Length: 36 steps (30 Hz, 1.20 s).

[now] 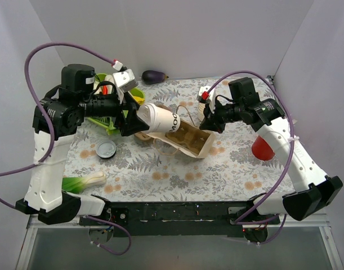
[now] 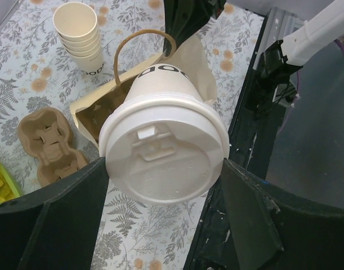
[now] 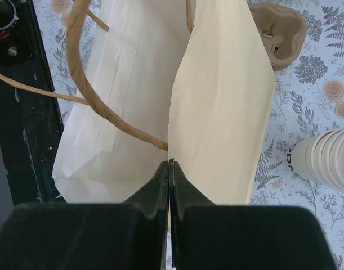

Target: Pack the takeout coffee

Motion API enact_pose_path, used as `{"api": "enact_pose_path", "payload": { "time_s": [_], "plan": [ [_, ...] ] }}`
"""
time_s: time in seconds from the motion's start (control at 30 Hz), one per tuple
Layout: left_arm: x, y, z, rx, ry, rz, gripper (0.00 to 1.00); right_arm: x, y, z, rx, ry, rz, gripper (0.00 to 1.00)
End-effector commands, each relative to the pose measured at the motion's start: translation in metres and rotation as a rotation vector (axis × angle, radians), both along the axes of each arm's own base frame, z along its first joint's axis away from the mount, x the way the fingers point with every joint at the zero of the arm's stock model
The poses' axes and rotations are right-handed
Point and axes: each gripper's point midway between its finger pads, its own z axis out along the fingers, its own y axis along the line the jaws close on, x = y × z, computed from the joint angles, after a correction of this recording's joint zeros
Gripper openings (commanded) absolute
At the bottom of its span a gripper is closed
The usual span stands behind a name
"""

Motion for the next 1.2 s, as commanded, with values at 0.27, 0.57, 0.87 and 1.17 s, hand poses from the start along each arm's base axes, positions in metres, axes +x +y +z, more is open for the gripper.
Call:
{"api": "enact_pose_path", "payload": {
  "time_s": [0.27,0.57,0.87,1.17],
  "plan": [
    [0.01,0.009,0.004,0.078,-0.256,-0.025,0.0,0.003,0.0,0.026,0.029,-0.071,0.0,0.01],
    [0.009,0.003,-0.008,0.118,-0.263,-0.089,0.0,0.009,0.006,0.032,0.054,-0.088,0.015,0.01],
    [0.012,-0.025,-0.045,0.296,-0.308,-0.188,0.0,0.006,0.007,0.033,0.064,-0.082,0.024,0.01],
    [0.029,-0.042,-0.063,0.375,-0.372,-0.232,0.0,-0.005,0.001,0.034,0.05,-0.115,0.055,0.01]
  ]
}}
